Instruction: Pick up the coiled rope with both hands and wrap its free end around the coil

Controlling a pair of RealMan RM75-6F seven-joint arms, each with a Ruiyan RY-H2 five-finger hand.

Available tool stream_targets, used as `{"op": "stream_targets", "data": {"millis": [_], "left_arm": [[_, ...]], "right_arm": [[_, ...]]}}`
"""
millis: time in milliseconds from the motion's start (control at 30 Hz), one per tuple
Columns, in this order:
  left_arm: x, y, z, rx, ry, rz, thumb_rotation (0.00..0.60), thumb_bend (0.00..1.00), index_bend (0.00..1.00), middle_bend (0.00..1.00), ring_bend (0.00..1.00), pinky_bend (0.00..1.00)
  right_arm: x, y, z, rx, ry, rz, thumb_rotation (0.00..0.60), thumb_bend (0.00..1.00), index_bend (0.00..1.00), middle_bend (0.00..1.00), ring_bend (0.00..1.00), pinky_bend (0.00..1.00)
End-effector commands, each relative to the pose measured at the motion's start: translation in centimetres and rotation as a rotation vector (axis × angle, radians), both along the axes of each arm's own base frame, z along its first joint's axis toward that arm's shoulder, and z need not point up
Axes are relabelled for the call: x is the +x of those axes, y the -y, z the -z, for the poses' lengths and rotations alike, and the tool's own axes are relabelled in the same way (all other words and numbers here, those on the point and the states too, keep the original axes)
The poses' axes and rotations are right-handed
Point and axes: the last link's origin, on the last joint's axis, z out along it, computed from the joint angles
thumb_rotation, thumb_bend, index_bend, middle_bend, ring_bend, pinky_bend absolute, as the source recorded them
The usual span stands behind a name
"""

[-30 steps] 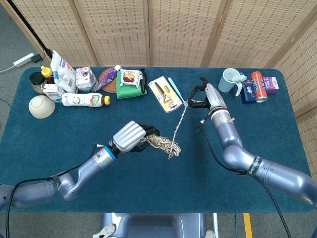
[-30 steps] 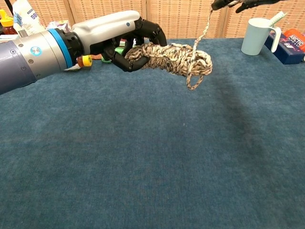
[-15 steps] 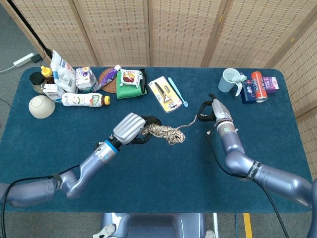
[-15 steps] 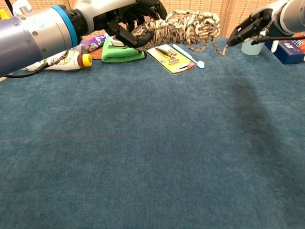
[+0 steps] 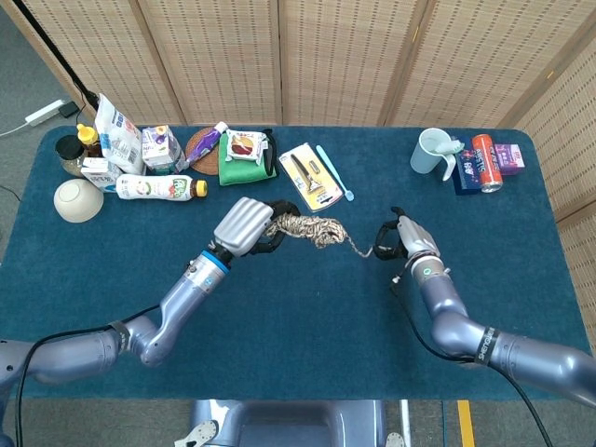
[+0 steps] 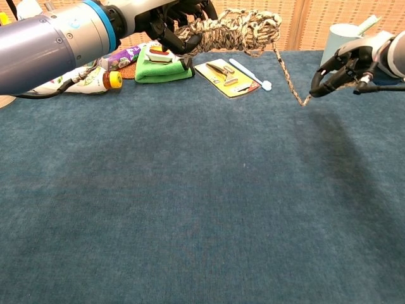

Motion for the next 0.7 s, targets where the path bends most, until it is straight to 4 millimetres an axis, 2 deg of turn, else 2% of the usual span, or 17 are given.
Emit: {"op": "stream_targets", "data": {"millis": [33, 300, 500, 700], "left_arm": [[0.2, -0.3, 0.2, 0.011, -0.010, -0.016, 0.600, 0.65, 0.57, 0.46, 0.55, 0.65], [0.5, -0.6, 0.3, 0.038, -0.007, -0.041, 0.600, 0.65, 0.57, 0.46, 0.55, 0.65], [0.7, -0.7, 0.1, 0.048, 0.002, -0.055, 0.600, 0.64, 0.57, 0.46, 0.55, 0.65], [0.7, -0.9, -0.2, 0.056, 0.003, -0.063, 0.600, 0.64, 0.57, 0.46, 0.55, 0.65]], "right_arm": [[-0.3, -1.8, -0.2, 0.031, -0.021, -0.022, 0.600, 0.54, 0.71, 0.00, 0.00, 0.00], [-0.3, -5.1, 0.1, 0.100, -0.038, -0.075, 0.600, 0.53, 0.71, 0.00, 0.00, 0.00], [-0.6, -6.6, 0.7, 0.136, -0.066, -0.100, 0.600, 0.54, 0.71, 0.00, 0.00, 0.00], [-1.2, -7.2, 1.1, 0.154, -0.078, -0.095, 0.600, 0.53, 0.71, 0.00, 0.00, 0.00]]}}
